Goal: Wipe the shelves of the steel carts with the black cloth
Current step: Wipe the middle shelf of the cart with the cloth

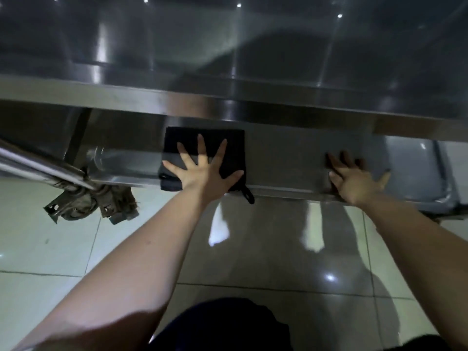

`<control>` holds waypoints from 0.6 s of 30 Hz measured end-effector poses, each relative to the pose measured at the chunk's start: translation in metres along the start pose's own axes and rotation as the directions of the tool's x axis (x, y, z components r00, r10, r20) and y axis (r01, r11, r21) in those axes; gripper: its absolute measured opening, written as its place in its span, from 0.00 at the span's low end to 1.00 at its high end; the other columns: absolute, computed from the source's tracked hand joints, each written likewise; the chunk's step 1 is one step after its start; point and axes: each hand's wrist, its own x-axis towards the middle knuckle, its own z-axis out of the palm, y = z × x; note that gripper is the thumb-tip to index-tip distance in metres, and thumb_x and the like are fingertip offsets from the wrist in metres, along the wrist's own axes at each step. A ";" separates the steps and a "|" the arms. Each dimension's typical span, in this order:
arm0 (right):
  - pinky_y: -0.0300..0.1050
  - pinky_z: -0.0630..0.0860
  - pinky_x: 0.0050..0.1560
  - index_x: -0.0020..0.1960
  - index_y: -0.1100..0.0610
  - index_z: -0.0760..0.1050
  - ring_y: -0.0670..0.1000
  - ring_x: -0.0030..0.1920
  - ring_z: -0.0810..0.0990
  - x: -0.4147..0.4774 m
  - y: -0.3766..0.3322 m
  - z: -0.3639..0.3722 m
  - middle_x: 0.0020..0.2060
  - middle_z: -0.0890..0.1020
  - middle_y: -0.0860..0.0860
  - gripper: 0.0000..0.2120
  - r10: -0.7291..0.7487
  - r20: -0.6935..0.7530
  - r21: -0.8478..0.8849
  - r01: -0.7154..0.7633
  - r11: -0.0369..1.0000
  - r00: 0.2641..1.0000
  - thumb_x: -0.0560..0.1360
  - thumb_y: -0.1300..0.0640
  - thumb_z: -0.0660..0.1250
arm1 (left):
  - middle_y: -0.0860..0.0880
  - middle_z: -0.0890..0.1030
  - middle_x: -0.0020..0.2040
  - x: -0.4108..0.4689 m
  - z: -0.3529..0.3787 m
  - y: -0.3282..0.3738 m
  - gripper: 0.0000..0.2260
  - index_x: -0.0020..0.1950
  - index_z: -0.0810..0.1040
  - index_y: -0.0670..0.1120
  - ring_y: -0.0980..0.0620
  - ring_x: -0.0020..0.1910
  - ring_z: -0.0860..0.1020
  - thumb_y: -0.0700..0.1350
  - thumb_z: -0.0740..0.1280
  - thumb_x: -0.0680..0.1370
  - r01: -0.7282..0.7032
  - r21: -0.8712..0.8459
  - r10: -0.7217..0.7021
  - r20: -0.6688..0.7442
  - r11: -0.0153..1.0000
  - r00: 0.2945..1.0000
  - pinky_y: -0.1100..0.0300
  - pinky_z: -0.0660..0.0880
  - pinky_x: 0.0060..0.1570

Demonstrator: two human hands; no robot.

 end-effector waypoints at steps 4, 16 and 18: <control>0.59 0.44 0.74 0.79 0.49 0.48 0.56 0.78 0.46 0.012 0.024 -0.014 0.79 0.47 0.49 0.24 -0.219 0.063 -0.036 0.221 0.975 0.974 0.85 0.53 0.47 | 0.47 0.25 0.75 -0.002 0.002 0.084 0.40 0.73 0.30 0.67 0.28 0.71 0.29 0.78 0.47 0.70 -0.023 0.044 0.017 0.117 0.999 0.993 0.20 0.38 0.61; 0.60 0.58 0.71 0.77 0.55 0.59 0.63 0.73 0.56 0.012 0.176 0.007 0.75 0.60 0.57 0.28 -0.120 -0.251 0.244 0.183 0.952 0.961 0.80 0.43 0.51 | 0.44 0.23 0.74 -0.021 0.031 0.265 0.41 0.72 0.28 0.65 0.26 0.70 0.27 0.79 0.47 0.69 -0.019 0.036 0.013 0.149 0.999 0.989 0.19 0.37 0.59; 0.53 0.49 0.75 0.77 0.54 0.61 0.56 0.77 0.52 0.009 0.180 0.009 0.77 0.60 0.52 0.22 -0.058 -0.278 0.531 0.204 0.823 0.959 0.84 0.50 0.52 | 0.44 0.23 0.74 -0.025 0.038 0.300 0.42 0.73 0.28 0.65 0.26 0.69 0.27 0.79 0.48 0.70 -0.036 0.020 0.033 0.126 0.999 0.992 0.19 0.37 0.58</control>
